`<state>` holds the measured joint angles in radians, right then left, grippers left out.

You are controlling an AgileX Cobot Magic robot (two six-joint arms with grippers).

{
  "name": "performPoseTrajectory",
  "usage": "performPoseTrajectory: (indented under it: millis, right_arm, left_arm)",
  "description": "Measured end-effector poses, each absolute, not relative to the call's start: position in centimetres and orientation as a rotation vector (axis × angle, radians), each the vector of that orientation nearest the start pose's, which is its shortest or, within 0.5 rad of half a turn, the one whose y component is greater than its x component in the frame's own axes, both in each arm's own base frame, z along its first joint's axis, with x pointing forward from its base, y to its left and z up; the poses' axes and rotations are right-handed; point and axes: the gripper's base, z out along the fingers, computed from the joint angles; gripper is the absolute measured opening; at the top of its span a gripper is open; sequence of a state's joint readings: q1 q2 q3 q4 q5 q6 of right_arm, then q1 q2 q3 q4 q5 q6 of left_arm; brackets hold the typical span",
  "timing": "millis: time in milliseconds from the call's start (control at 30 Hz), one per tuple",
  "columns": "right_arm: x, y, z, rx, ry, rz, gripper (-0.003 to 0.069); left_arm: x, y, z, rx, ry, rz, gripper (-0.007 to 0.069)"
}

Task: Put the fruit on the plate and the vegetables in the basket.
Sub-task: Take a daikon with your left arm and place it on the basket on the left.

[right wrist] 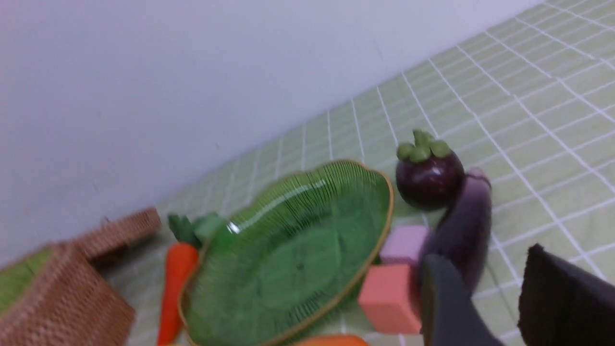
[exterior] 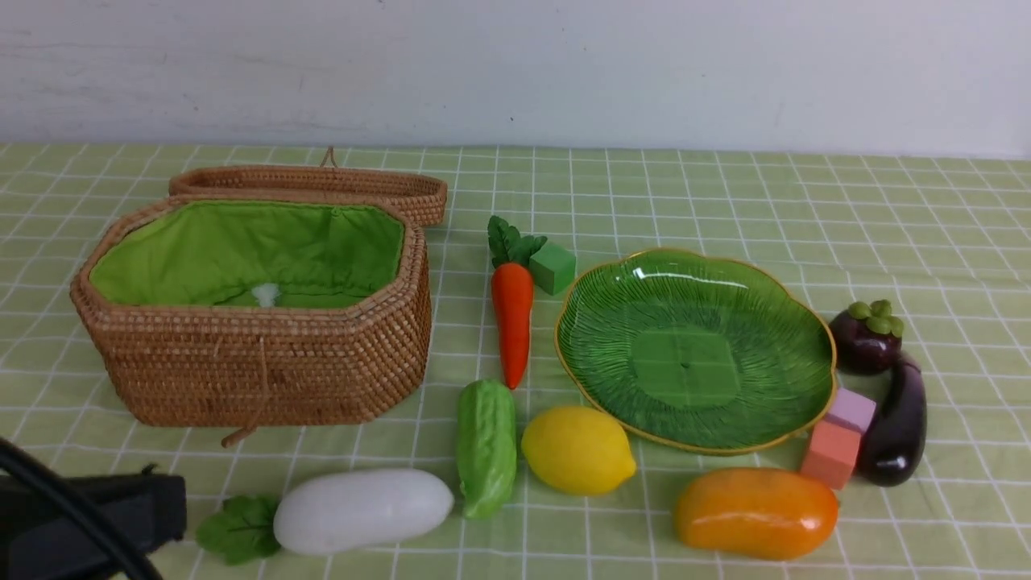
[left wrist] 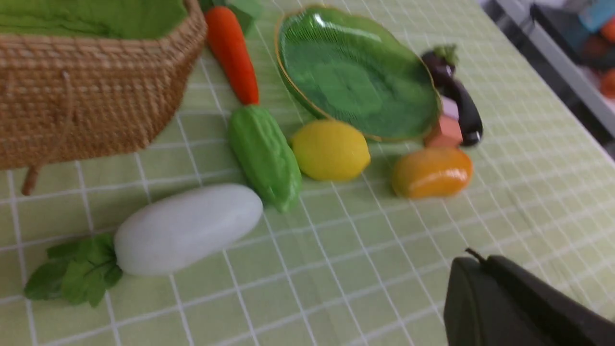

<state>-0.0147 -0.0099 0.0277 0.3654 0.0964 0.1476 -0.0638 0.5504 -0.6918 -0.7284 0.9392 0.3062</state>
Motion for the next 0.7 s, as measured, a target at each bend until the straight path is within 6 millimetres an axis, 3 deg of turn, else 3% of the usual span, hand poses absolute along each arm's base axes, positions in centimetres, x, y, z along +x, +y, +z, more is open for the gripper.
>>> performPoseTrajectory:
  millis: [333, 467, 533, 700]
  right_arm:
    - [5.6, -0.4, 21.0, 0.541, 1.357, 0.546, 0.0239]
    - [5.7, -0.1, 20.4, 0.549, 1.426, 0.566, 0.0239]
    - [5.5, 0.5, 20.5, 0.533, 1.539, 0.594, 0.0233]
    - [4.8, 1.8, 24.2, 0.375, 1.775, 0.58, 0.0157]
  left_arm:
    - [10.0, -7.4, 34.1, 0.576, 2.299, -0.723, -0.0013]
    - [10.8, -8.4, 33.9, 0.689, 2.336, -0.699, -0.0013]
    - [11.4, -9.0, 34.0, 0.732, 2.349, -0.69, -0.0013]
    - [12.6, -9.6, 34.1, 0.725, 2.349, -0.682, -0.0013]
